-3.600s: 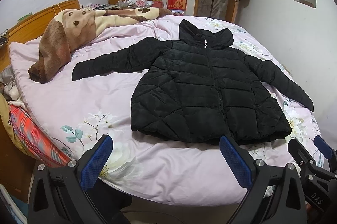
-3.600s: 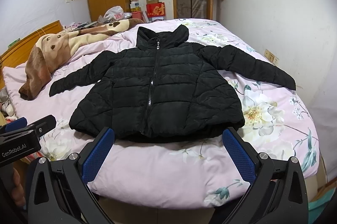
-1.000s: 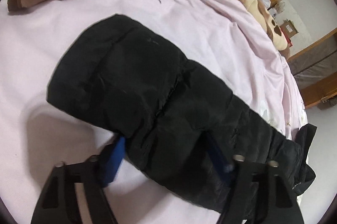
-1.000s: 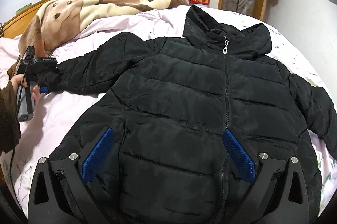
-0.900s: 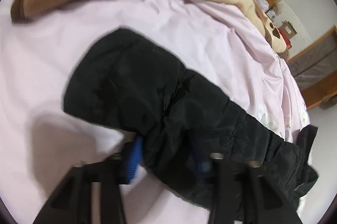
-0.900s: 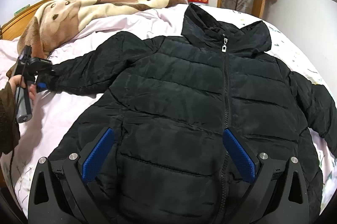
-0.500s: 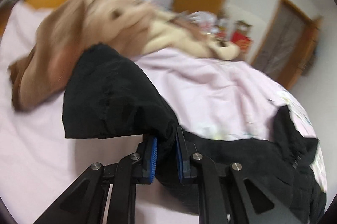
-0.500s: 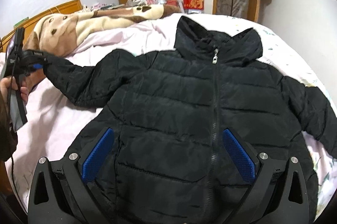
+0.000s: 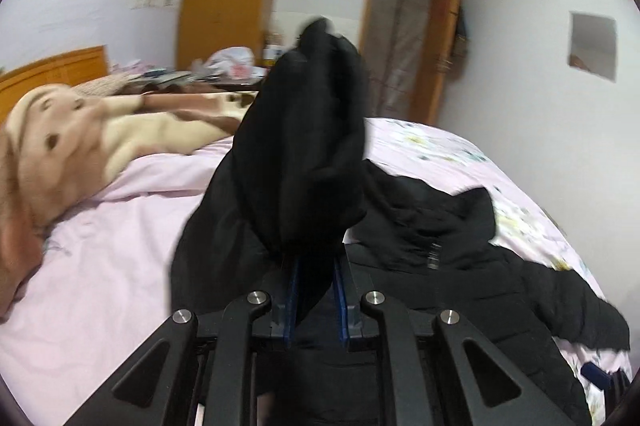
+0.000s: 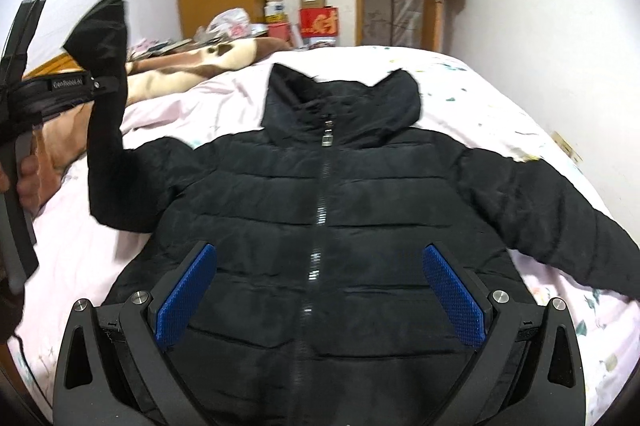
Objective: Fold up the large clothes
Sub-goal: 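Lift the sleeve and fold it across the jacket body with the left gripper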
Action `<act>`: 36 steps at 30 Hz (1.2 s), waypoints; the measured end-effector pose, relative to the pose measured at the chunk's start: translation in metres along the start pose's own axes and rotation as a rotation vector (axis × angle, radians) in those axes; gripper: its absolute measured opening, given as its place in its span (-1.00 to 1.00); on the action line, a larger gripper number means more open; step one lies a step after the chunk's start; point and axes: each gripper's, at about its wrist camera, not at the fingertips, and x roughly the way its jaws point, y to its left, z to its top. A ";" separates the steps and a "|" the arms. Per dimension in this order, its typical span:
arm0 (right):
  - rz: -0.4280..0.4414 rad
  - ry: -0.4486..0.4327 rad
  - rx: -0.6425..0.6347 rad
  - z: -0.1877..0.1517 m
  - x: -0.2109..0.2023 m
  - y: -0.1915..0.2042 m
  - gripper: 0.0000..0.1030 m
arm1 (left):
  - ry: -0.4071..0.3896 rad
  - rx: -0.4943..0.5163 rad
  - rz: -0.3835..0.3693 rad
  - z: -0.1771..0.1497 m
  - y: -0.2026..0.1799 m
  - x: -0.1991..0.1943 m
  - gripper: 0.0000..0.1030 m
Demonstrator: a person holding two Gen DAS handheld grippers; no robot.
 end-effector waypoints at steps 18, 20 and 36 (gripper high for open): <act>-0.117 0.020 0.125 -0.012 0.007 -0.097 0.99 | 0.179 0.113 -0.255 -0.066 -0.170 0.080 -0.69; -0.126 0.028 0.140 -0.015 0.009 -0.105 0.99 | 0.194 0.134 -0.254 -0.075 -0.180 0.086 -0.69; -0.157 0.077 0.172 -0.024 0.029 -0.125 0.98 | 0.332 0.193 -0.277 -0.129 -0.201 0.131 -0.66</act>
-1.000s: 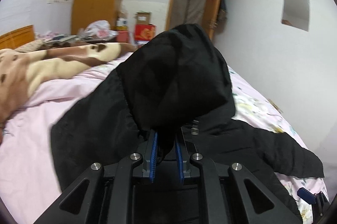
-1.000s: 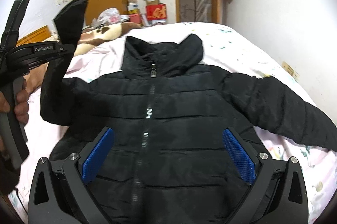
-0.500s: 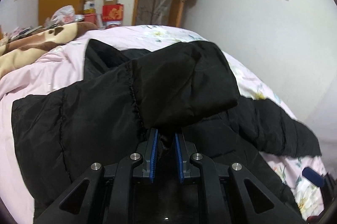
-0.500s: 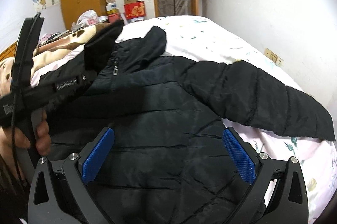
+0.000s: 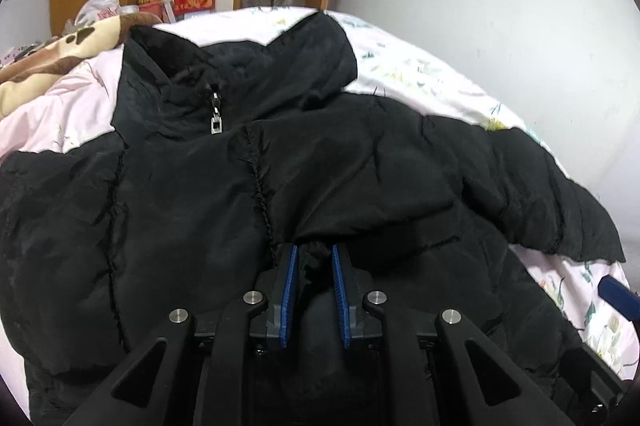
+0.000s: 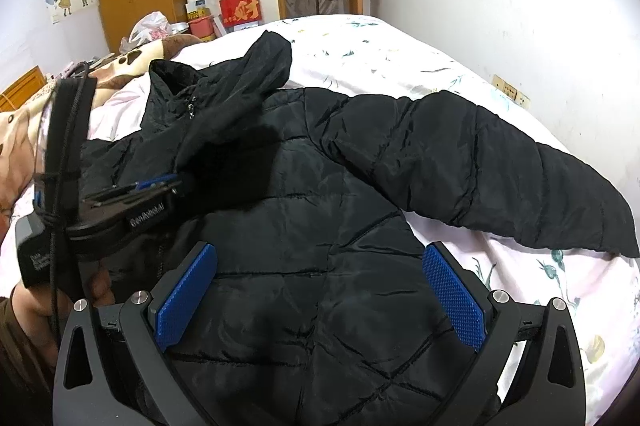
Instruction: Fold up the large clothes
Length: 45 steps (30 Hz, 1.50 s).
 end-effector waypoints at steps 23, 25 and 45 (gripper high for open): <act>0.149 0.122 -0.010 0.060 0.109 0.031 0.67 | -0.023 -0.116 0.412 0.017 0.172 -0.061 0.45; 0.166 0.141 -0.013 0.060 0.116 0.034 0.17 | -0.007 -0.103 0.401 0.016 0.177 -0.051 0.45; 0.147 0.196 -0.020 0.043 0.121 0.016 -0.83 | 0.067 -0.123 0.381 0.016 0.179 -0.011 0.52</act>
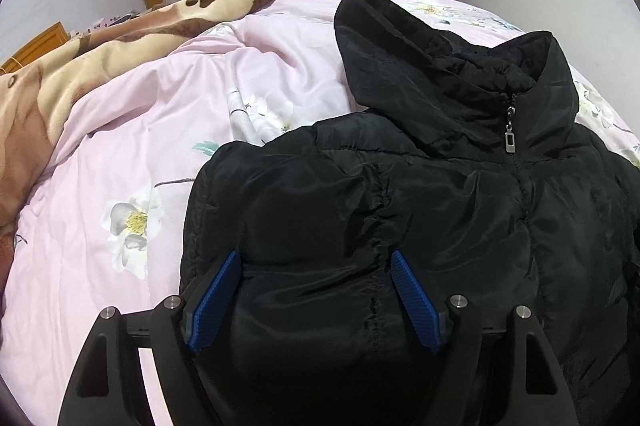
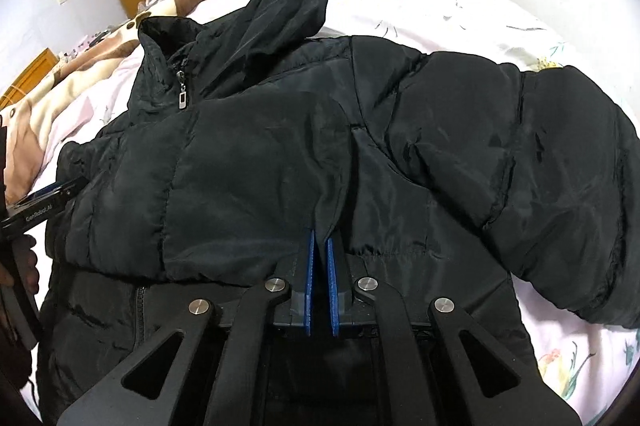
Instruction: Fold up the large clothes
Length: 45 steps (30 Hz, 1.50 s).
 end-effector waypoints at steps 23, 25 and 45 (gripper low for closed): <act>-0.275 -0.233 0.409 -0.084 -0.210 -0.207 0.23 | -0.100 0.070 -0.257 -0.043 -0.107 -0.174 0.60; -0.286 -0.219 0.504 -0.096 -0.218 -0.242 0.24 | -0.094 0.062 -0.294 -0.041 -0.126 -0.181 0.60; -0.335 -0.128 0.718 -0.106 -0.175 -0.348 0.51 | 0.002 0.115 -0.343 -0.065 -0.227 -0.146 0.60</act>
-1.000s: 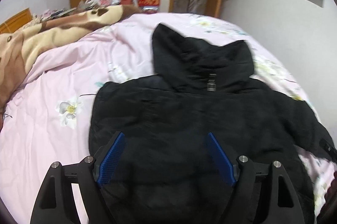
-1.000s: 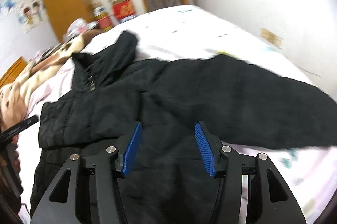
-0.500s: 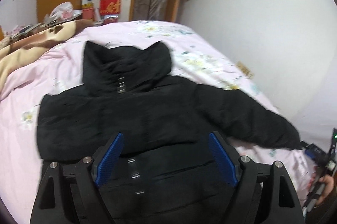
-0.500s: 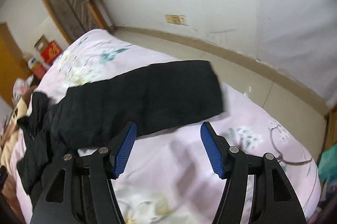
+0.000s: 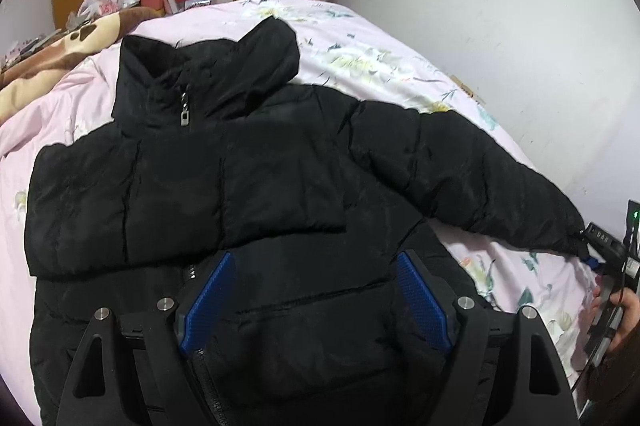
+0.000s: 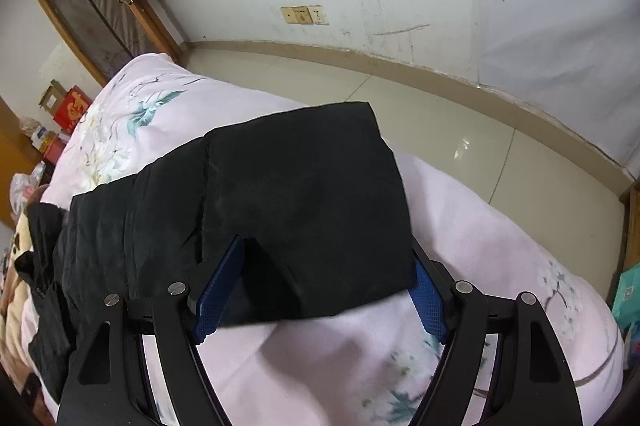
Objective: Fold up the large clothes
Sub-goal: 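Lift the other sleeve and fold it across the jacket body with the right gripper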
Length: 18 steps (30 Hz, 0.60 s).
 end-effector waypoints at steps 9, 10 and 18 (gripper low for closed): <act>-0.052 -0.047 -0.084 0.005 0.001 0.018 -0.43 | 0.031 -0.047 0.013 -0.007 0.020 0.007 0.60; -0.047 -0.057 -0.086 0.005 -0.003 0.019 -0.55 | 0.030 -0.041 0.021 -0.008 0.020 0.007 0.60; 0.053 -0.186 -0.166 0.010 -0.056 0.056 -0.68 | -0.012 -0.041 0.017 -0.006 0.030 -0.013 0.60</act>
